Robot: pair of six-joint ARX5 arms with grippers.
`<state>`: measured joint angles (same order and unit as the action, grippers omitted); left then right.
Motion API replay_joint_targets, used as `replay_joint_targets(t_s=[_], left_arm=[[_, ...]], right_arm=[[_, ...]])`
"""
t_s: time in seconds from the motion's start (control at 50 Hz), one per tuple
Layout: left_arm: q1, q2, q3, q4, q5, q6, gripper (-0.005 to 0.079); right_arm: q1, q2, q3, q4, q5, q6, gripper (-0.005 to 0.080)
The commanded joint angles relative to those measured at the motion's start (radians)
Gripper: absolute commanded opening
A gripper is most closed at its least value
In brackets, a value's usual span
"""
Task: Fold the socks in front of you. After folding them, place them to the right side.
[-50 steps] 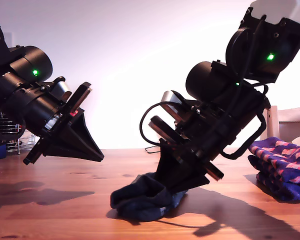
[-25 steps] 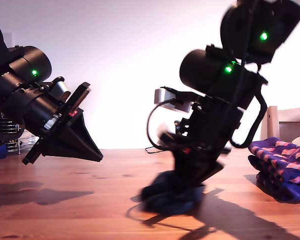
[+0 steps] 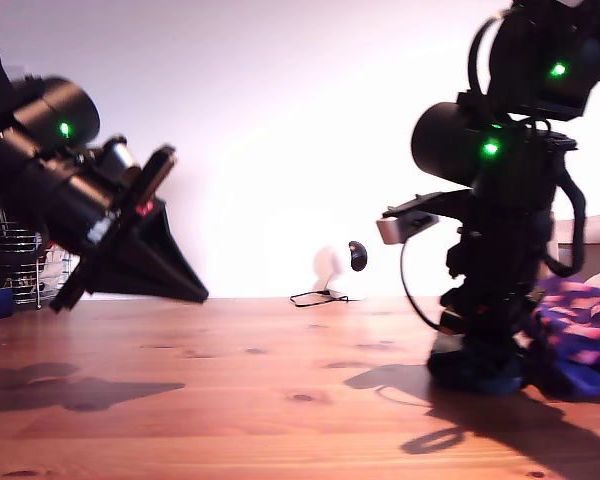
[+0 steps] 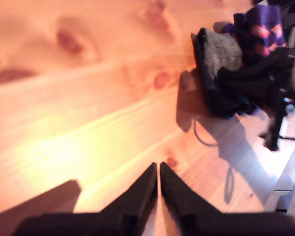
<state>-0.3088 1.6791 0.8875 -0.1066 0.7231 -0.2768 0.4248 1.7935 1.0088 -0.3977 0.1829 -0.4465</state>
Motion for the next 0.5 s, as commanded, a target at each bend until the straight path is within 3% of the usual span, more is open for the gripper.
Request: replay_joint_targets(t_s=[0.0, 0.18, 0.48], left_arm=[[-0.001, -0.011, -0.002, 0.001, 0.003, 0.021, -0.0021], [-0.001, -0.013, -0.002, 0.012, 0.003, 0.085, -0.0021], [-0.001, -0.048, -0.002, 0.067, -0.002, 0.149, -0.0021]], right_arm=[[-0.005, 0.068, -0.057, -0.032, 0.006, 0.002, -0.0011], [0.023, 0.064, -0.016, -0.059, -0.034, 0.084, -0.0011], [0.025, -0.079, 0.048, -0.065, -0.211, 0.185, -0.0011]])
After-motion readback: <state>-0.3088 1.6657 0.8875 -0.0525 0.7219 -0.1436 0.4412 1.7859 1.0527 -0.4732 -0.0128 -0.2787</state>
